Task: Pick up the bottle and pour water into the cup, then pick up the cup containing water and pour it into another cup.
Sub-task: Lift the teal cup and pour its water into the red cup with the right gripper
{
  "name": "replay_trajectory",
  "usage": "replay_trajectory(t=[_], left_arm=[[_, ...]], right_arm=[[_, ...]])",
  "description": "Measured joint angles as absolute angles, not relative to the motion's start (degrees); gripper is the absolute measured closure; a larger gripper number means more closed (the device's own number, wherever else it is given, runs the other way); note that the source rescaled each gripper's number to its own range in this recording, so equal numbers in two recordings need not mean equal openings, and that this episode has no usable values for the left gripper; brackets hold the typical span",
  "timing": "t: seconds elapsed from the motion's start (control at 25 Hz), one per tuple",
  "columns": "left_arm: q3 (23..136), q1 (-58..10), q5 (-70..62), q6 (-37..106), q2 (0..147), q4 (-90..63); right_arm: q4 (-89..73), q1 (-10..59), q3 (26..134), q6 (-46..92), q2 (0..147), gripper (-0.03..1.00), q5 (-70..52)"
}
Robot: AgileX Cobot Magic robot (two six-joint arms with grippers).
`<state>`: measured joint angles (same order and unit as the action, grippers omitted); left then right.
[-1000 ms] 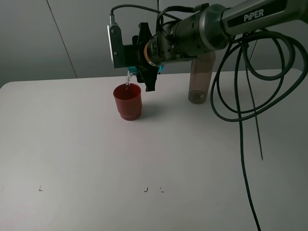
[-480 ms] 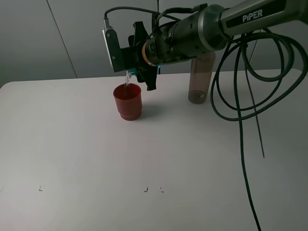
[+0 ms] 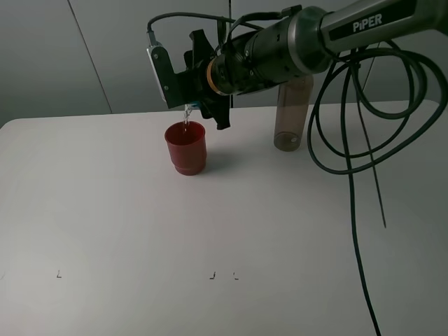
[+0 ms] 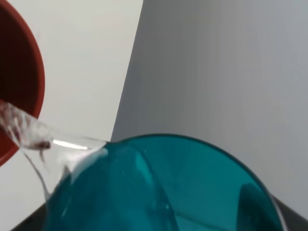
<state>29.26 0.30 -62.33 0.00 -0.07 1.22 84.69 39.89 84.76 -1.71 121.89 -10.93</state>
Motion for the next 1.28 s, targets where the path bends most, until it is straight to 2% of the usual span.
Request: replay_trajectory(t=[1.28], left_arm=[[29.3, 0.3, -62.3, 0.0, -0.1, 1.2]], right_arm=[[91.2, 39.9, 84.8, -1.7, 121.9, 0.88, -13.1]])
